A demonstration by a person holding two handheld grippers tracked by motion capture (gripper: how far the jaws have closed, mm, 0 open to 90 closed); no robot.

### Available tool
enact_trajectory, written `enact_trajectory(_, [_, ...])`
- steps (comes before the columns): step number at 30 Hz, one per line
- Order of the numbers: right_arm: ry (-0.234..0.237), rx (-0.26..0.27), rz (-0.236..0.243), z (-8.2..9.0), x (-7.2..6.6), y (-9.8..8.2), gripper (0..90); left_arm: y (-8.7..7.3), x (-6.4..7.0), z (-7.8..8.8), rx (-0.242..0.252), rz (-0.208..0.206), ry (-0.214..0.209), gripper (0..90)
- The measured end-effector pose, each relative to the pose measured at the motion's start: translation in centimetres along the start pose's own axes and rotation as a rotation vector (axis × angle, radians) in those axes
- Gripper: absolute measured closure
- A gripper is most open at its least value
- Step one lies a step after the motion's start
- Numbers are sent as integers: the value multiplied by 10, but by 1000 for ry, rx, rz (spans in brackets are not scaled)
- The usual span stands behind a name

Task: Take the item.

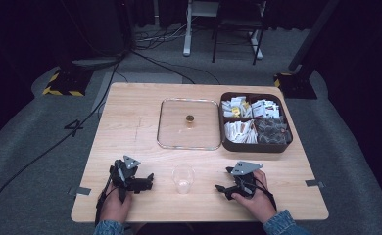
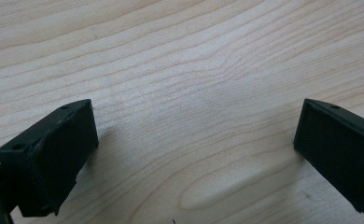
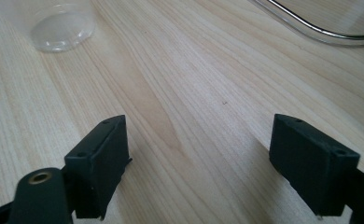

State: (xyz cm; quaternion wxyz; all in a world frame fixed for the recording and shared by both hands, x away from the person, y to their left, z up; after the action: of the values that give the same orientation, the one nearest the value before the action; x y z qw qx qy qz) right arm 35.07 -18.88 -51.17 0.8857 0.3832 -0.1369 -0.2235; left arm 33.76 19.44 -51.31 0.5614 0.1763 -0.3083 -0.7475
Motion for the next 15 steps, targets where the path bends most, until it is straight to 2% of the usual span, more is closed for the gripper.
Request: enact_trajectory(15, [-2, 1, -8, 1, 0, 0, 216, 0, 0, 0, 0, 2, 1, 1])
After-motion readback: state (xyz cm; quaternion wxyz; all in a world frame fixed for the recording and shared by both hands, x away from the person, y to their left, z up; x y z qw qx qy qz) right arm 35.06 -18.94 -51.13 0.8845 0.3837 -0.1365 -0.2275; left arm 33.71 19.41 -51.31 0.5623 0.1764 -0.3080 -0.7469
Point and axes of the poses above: each handheld gripper's, and its own axes: z roughly backward along the jaws, y roughly out of its top, x roughly to its right, the point moved 1 cm from there along -z, roughly forward along the jaws, and after that the axes turned 5 degrees about z, right-handed, at the moved point
